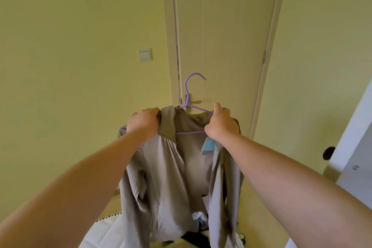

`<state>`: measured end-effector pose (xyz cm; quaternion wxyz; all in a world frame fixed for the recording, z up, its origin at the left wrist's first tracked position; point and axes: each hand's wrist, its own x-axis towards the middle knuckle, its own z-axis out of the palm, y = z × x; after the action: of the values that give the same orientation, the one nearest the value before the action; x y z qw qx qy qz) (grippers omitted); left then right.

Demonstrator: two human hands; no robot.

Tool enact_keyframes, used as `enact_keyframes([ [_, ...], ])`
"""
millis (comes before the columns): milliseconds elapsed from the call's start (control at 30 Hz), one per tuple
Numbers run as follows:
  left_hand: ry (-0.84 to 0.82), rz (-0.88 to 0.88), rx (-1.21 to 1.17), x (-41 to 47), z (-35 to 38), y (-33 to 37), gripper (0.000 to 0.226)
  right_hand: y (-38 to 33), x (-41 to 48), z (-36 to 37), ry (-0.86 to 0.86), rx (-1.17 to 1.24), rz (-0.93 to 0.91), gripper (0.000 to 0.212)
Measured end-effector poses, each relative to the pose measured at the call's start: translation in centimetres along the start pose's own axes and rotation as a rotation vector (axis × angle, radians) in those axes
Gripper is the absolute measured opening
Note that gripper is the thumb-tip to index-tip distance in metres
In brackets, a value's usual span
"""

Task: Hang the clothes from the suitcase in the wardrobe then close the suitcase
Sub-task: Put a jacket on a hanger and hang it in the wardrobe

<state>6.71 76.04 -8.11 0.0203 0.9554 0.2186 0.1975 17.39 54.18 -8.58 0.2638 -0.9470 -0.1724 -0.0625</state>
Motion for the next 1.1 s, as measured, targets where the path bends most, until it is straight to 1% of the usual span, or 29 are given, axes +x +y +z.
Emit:
enact_keyframes([
  [67,0.024,0.023,-0.002,-0.1,0.1,-0.5,0.022,0.0,0.3,-0.3,0.023,0.053,0.014,0.058],
  [133,0.051,0.034,-0.023,-0.2,0.0,-0.9,0.024,0.1,1.0,-0.6,0.031,0.204,0.065,0.054],
  [267,0.083,0.034,-0.064,-0.6,-0.5,-1.4,0.024,0.6,2.7,-1.2,0.063,0.610,0.340,0.037],
  [333,0.070,0.029,-0.069,-0.6,-0.5,-1.8,0.023,0.4,2.9,-1.5,0.038,0.720,0.397,0.028],
  [400,0.053,0.022,-0.078,-0.7,-0.3,-2.2,0.023,-0.1,3.1,-1.9,0.077,0.816,0.352,0.026],
  [467,0.036,0.020,-0.121,-0.9,0.1,-2.6,0.023,-0.7,3.2,-2.2,0.111,0.866,0.228,0.034],
  [500,0.034,0.017,-0.147,-1.1,0.2,-2.8,0.023,-0.9,3.0,-2.3,0.103,0.837,0.148,0.037],
  [533,0.044,0.015,-0.171,-1.2,0.3,-2.9,0.024,-0.7,2.9,-2.2,0.081,0.721,0.057,0.037],
  [600,0.075,0.006,-0.198,-1.4,0.3,-3.3,0.024,-0.1,2.6,-1.9,0.066,0.298,-0.100,0.035],
  [633,0.080,-0.004,-0.202,-1.4,0.3,-3.4,0.024,0.3,2.5,-1.8,0.081,0.106,-0.133,0.032],
  [667,0.079,-0.006,-0.204,-1.4,0.2,-3.5,0.024,0.6,2.3,-1.8,0.073,0.001,-0.132,0.029],
  [767,0.045,-0.029,-0.234,-1.4,0.0,-3.9,0.023,0.9,2.0,-1.0,-0.019,-0.113,-0.092,0.018],
  [867,0.017,-0.017,-0.241,-1.5,-0.1,-4.0,0.024,1.1,2.0,-0.3,-0.015,-0.246,-0.167,0.015],
  [933,-0.024,-0.042,-0.239,-1.4,0.0,-4.1,0.022,0.9,1.9,-0.3,-0.041,-0.218,-0.248,0.013],
  [1000,-0.064,-0.070,-0.239,-1.3,0.1,-3.9,0.019,0.3,1.6,-0.2,-0.065,-0.139,-0.348,0.016],
  [1100,-0.087,-0.064,-0.240,-1.5,0.4,-3.4,0.018,-1.3,0.8,0.1,-0.055,-0.116,-0.506,0.017],
])
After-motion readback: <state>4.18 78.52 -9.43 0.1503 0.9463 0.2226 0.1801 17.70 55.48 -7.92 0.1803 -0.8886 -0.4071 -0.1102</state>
